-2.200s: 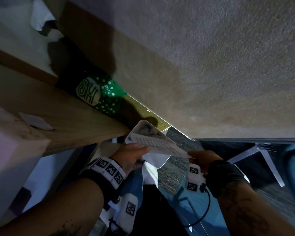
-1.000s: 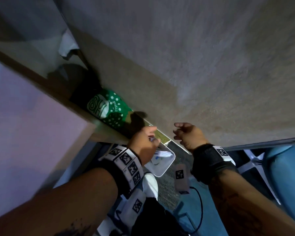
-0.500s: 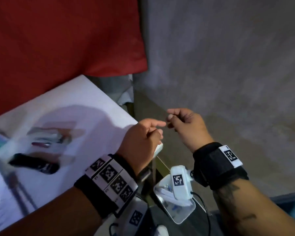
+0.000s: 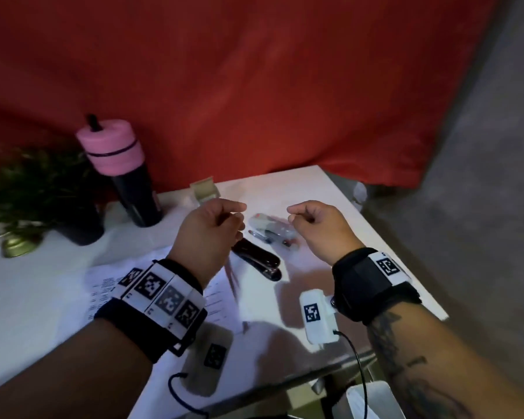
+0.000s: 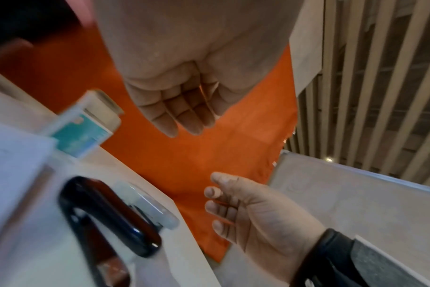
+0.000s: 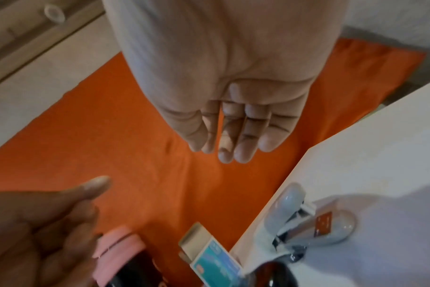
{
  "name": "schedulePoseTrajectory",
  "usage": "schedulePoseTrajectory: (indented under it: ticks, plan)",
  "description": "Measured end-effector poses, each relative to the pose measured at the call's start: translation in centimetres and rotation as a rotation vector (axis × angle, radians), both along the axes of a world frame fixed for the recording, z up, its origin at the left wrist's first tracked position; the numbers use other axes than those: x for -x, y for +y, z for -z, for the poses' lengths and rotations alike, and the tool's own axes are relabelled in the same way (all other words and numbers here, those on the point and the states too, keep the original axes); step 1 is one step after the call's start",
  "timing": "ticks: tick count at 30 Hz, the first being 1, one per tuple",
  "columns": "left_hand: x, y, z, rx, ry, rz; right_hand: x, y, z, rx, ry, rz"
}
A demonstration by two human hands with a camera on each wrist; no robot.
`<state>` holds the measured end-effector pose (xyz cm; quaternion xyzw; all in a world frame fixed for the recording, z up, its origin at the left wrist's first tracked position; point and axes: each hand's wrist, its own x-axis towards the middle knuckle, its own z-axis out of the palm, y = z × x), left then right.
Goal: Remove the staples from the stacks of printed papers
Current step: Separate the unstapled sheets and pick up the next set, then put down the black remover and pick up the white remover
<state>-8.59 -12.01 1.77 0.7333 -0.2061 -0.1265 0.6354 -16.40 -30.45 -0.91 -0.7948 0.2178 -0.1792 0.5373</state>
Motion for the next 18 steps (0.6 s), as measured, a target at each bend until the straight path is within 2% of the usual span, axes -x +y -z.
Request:
schedulePoseTrajectory:
  ticks: [2,5,7,11,15,18]
  plan:
    - [-1.5,2.7,0.4,-0.03,0.009,-0.066,-2.4,0.7,0.7,0.164,0.144,-0.026]
    - [-3.1,6.3,1.4,-0.072,0.058,-0.142,-5.2,0.9,1.9,0.527,0.468,-0.032]
    - [-3.9,8.2,2.1,-0.109,0.094,-0.182,-6.3,0.7,2.6,0.642,0.589,0.002]
    - [-5.1,11.2,3.7,-0.149,0.158,-0.227,-7.7,0.5,3.6,0.69,0.723,-0.009]
    - [-6.1,12.9,4.5,-0.162,0.186,-0.24,-8.3,0.5,3.9,0.664,0.721,0.037]
    - [-6.8,13.6,4.5,-0.144,0.172,-0.234,-8.5,0.9,2.5,0.692,0.669,0.106]
